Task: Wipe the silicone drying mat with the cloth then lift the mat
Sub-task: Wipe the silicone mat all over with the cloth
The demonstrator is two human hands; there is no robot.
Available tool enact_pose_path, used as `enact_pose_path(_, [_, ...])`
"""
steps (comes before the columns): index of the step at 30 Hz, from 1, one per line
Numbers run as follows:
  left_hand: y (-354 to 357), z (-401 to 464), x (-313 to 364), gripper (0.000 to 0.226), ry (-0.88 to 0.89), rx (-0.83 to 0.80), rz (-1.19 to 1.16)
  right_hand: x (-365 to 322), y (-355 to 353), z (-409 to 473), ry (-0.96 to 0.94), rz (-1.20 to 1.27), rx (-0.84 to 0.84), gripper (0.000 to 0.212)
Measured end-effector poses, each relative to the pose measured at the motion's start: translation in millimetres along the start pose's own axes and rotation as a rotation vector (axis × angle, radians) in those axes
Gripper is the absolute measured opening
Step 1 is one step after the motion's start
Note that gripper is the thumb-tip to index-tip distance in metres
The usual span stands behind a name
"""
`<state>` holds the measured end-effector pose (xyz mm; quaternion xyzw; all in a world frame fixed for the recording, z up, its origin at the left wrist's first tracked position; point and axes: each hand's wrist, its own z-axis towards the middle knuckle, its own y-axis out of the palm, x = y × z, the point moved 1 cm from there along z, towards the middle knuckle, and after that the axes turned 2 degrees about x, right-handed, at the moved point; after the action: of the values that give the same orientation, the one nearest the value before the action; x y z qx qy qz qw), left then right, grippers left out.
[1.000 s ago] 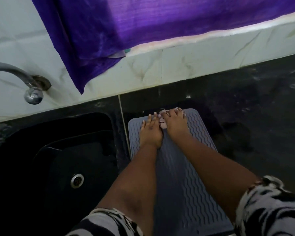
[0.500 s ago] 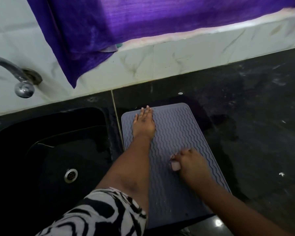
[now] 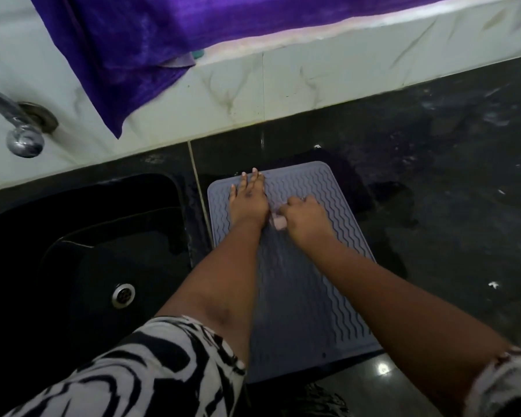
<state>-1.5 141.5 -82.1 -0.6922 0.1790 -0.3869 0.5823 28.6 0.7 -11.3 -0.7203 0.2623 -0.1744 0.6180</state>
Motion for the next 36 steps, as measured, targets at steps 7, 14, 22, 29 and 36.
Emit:
enact_pose_path(7, [-2, -2, 2, 0.055, -0.011, -0.022, 0.049, -6, 21, -129, -0.063, -0.015, -0.217, 0.050])
enact_pose_path(14, [-27, -25, 15, 0.056, 0.014, -0.130, -0.012, 18, -15, -126, 0.005, 0.455, -0.064, 0.008])
enact_pose_path(22, [1, -133, 19, 0.062, 0.072, -0.119, 0.011, 11, 35, -91, -0.054, 0.129, 0.095, 0.042])
enact_pose_path(29, [4, -132, 23, 0.052, 0.030, -0.091, -0.013, 6, 58, -200, -0.049, 0.139, 0.069, 0.049])
enact_pose_path(36, [-4, -134, 30, 0.053, -0.005, -0.146, 0.018, 13, 39, -254, 0.003, 0.340, -0.057, 0.026])
